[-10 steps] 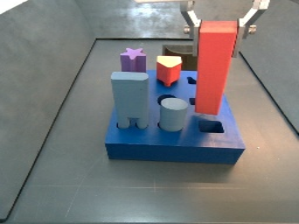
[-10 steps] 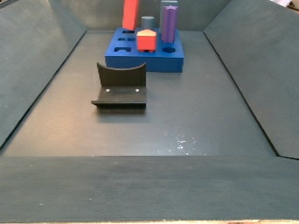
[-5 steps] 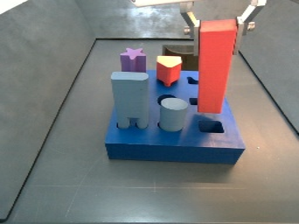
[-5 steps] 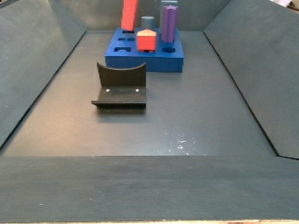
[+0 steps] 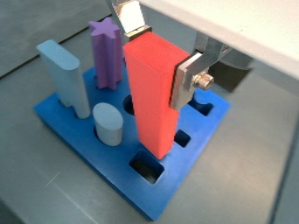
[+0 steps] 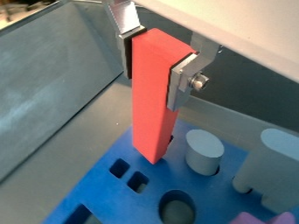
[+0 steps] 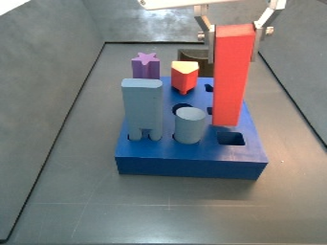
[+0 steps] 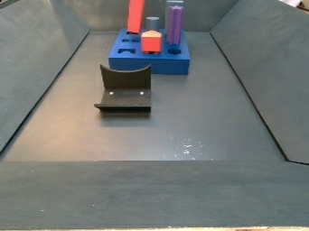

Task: Pick up the rectangle object. Move up. Place the rectangle object on the fixture. Regrasp the rectangle object. Move to above the board. Insert the rectangle object.
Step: Insert the rectangle object.

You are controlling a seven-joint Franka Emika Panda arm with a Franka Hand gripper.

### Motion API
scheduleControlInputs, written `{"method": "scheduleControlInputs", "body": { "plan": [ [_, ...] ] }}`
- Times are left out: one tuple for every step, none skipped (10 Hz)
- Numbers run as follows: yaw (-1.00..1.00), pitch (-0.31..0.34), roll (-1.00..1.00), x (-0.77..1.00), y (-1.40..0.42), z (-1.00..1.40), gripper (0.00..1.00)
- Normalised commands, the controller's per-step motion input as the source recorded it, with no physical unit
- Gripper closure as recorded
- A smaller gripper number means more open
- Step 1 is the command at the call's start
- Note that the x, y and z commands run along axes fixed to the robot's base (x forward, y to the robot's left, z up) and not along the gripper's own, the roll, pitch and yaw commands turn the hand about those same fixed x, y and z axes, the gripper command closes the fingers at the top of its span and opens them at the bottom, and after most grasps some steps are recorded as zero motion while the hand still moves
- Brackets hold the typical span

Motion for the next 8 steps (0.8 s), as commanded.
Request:
{"method": "scheduleControlInputs", "body": {
  "plan": [
    [0.66,0.0,-0.34,-0.09,0.09,-0.19,1.0],
    [0.79,0.0,-0.22,-0.15,0.05,-0.21,1.0],
    [0.86,-0.047,-0.07,-0.21,0.0,-0.16,1.0],
    [0.65,-0.034,0.13,-0.14,0.0,-0.15,1.0],
    [0.45,0.0,0.31,-0.12,-0.05,-0.17,1.0],
    [0.37,0.0,0.48,-0.05,-0.09,-0.15,1.0],
    [0.35,0.027,0.5,0.0,-0.11,-0.05,1.0],
    [0.23,0.09,0.5,0.11,-0.05,-0.09,1.0]
  ]
}}
